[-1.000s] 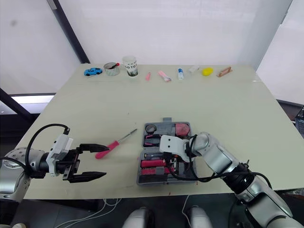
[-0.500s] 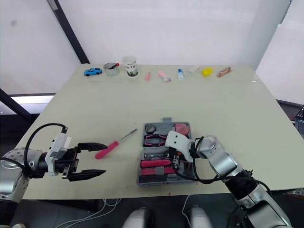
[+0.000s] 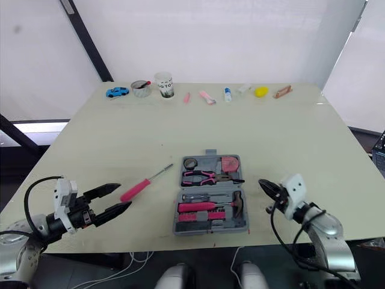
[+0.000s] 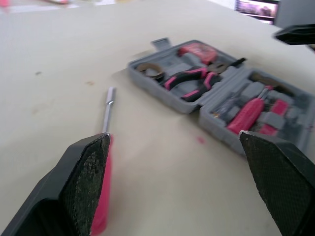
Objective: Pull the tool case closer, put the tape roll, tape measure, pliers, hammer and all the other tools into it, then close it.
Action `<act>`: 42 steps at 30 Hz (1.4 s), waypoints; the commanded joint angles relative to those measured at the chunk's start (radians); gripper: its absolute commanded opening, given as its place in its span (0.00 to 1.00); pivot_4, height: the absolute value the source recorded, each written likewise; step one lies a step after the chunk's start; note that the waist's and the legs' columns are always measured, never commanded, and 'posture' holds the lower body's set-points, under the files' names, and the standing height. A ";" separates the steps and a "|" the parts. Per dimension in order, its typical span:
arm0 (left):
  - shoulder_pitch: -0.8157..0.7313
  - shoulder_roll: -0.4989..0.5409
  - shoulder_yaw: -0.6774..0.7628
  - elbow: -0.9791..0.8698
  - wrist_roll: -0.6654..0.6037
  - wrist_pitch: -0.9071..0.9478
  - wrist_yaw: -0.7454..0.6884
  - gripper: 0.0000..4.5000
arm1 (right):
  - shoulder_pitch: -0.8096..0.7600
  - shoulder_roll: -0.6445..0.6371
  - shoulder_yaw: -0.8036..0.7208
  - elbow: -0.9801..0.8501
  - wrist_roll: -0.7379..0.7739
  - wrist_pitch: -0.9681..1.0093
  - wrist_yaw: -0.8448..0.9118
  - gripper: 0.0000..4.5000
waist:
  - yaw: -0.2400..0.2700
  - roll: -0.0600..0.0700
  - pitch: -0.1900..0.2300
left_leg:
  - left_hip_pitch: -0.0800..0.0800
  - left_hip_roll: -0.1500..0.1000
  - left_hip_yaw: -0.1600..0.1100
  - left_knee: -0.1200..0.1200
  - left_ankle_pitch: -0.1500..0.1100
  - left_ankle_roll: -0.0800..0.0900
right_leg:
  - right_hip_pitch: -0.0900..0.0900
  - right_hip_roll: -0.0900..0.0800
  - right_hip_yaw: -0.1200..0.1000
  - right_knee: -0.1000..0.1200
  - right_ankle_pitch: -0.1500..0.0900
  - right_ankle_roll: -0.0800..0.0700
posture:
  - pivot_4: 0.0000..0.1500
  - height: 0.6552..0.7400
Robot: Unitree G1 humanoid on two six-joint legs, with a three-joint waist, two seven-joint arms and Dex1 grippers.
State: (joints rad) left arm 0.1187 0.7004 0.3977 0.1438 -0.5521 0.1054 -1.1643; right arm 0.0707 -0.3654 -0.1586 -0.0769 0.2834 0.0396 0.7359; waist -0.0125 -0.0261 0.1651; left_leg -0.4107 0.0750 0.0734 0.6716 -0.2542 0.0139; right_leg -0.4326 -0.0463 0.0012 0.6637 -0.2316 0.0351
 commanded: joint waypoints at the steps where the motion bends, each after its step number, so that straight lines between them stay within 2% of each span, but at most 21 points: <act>1: 0.043 -0.023 0.058 0.035 0.011 -0.054 0.038 1.00 | 0.085 -0.008 -0.113 0.019 0.047 -0.136 0.001 0.28 | 0.000 0.000 0.000 | 0.001 0.000 0.000 0.000 0.000 0.000 | 0.001 0.000 0.000 0.000 0.000 0.000 | 1.00 1.00; 7: 0.104 -0.046 0.101 0.146 0.053 -0.160 0.081 1.00 | 0.223 0.008 -0.192 0.039 0.101 -0.207 -0.003 0.95 | -0.002 -0.001 -0.001 | 0.006 0.000 0.001 -0.001 0.000 0.000 | 0.004 0.000 0.001 0.000 -0.003 -0.004 | 1.00 1.00; 8: 0.110 -0.051 0.111 0.153 0.050 -0.168 0.091 1.00 | 0.248 0.008 -0.201 0.046 0.108 -0.216 0.001 0.98 | -0.001 -0.001 -0.001 | 0.008 0.000 0.002 -0.001 0.000 0.000 | 0.006 0.000 0.001 0.000 -0.003 -0.004 | 1.00 1.00; 10: 0.121 -0.061 0.130 0.165 0.045 -0.182 0.110 1.00 | 0.295 0.017 -0.220 0.059 0.121 -0.233 0.004 0.98 | -0.001 -0.001 -0.001 | 0.013 0.001 0.001 -0.001 0.000 0.000 | 0.011 -0.001 0.001 -0.001 -0.005 -0.001 | 1.00 1.00; 17: 0.133 -0.107 0.170 0.151 0.016 -0.189 0.171 1.00 | 0.353 0.015 -0.247 0.125 0.133 -0.278 0.010 0.98 | -0.001 -0.004 -0.007 | 0.013 0.001 0.003 -0.001 0.000 0.000 | 0.011 -0.003 0.001 -0.001 -0.005 -0.001 | 1.00 1.00; 23: 0.104 -0.058 0.129 0.121 0.042 -0.139 0.153 1.00 | 0.321 -0.034 -0.214 0.036 0.219 -0.197 0.076 0.98 | 0.000 -0.003 -0.008 | 0.014 0.001 0.003 -0.001 0.000 0.000 | 0.011 -0.003 0.001 -0.001 -0.004 -0.002 | 1.00 1.00; 29: -0.040 0.069 0.047 0.168 0.078 -0.026 0.107 1.00 | 0.173 -0.127 -0.116 -0.081 0.263 -0.057 0.145 0.98 | 0.000 -0.003 -0.008 | 0.014 0.001 0.002 -0.001 0.000 0.000 | 0.011 -0.002 0.000 -0.001 -0.004 -0.003 | 1.00 1.00; 34: -0.191 0.143 -0.080 0.220 0.153 0.020 0.052 1.00 | 0.056 -0.199 -0.026 -0.166 0.299 0.069 0.211 0.98 | 0.003 -0.003 -0.008 | 0.013 0.000 0.003 -0.003 0.000 0.000 | 0.011 -0.002 0.000 -0.002 -0.002 -0.005 | 1.00 1.00; 42: -0.424 0.122 -0.264 0.238 0.259 0.108 0.068 1.00 | -0.077 -0.246 0.108 -0.236 0.308 0.189 0.290 0.98 | 0.009 -0.003 -0.008 | 0.011 0.000 0.002 -0.002 0.000 0.000 | 0.011 -0.001 0.000 -0.002 -0.002 -0.004 | 1.00 1.00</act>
State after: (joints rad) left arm -0.2860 0.8275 0.1452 0.3848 -0.3061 0.1997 -1.1051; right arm 0.0107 -0.6011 -0.0594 -0.2702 0.5725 0.2134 1.0060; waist -0.0030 -0.0292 0.1569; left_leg -0.3992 0.0749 0.0752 0.6694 -0.2545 0.0139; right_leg -0.4215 -0.0475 0.0011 0.6615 -0.2335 0.0314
